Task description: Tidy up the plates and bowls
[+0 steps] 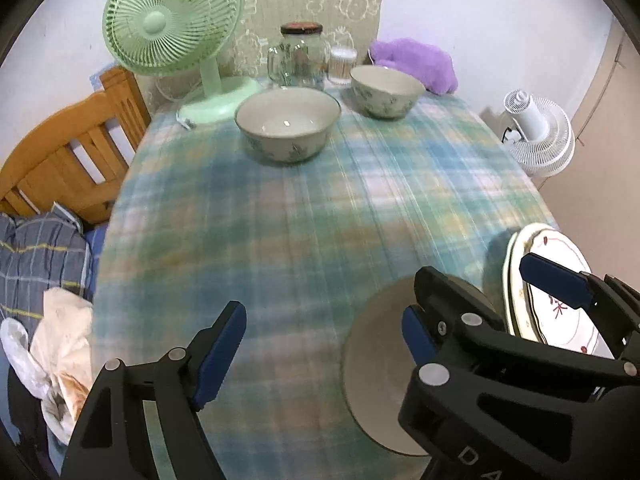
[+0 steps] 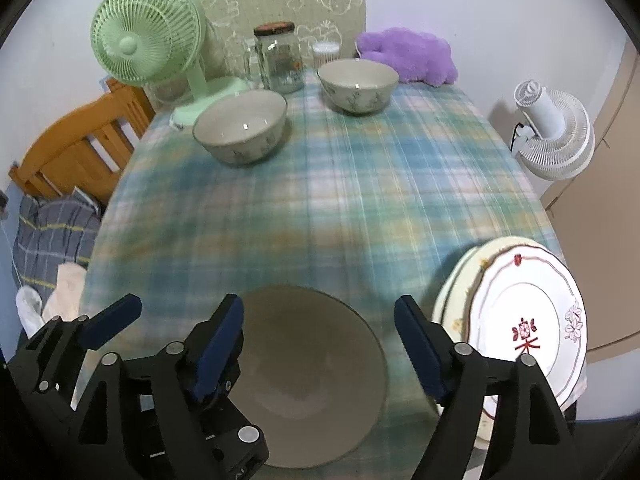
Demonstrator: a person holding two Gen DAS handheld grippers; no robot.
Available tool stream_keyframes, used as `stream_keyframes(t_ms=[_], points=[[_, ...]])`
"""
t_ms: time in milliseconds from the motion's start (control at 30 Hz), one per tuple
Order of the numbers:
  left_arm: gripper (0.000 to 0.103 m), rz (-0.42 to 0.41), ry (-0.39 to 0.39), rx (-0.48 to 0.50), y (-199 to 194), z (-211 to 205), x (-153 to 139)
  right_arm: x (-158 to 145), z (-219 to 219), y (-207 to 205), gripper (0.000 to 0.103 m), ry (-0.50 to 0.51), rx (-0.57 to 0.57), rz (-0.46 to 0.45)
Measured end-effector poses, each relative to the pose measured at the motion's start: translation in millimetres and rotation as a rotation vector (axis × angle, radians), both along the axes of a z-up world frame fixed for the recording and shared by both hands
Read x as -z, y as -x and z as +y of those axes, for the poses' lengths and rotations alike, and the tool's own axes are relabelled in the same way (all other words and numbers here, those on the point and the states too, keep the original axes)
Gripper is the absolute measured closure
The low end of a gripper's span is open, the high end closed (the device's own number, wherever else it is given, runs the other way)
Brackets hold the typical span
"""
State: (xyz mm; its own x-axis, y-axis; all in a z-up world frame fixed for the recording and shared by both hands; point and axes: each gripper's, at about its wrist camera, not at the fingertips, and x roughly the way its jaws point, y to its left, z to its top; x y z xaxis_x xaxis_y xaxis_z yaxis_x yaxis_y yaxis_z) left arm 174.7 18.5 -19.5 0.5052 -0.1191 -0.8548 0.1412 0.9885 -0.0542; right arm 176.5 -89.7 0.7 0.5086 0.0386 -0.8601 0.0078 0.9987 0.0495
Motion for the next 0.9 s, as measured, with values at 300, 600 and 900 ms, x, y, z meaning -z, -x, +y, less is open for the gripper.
stream_keyframes(t_ms=[300,600,900], points=[[0.021,-0.062,0.001,-0.056,-37,13,-23,-22,12,-32,0.019,-0.007,0.016,-0.071],[0.021,-0.095,-0.003,-0.189,-95,14,-33,-39,11,-100,0.019,-0.021,-0.058,-0.116],[0.021,-0.100,-0.050,-0.344,-150,15,-26,-29,12,-171,0.019,-0.043,-0.174,-0.120]])
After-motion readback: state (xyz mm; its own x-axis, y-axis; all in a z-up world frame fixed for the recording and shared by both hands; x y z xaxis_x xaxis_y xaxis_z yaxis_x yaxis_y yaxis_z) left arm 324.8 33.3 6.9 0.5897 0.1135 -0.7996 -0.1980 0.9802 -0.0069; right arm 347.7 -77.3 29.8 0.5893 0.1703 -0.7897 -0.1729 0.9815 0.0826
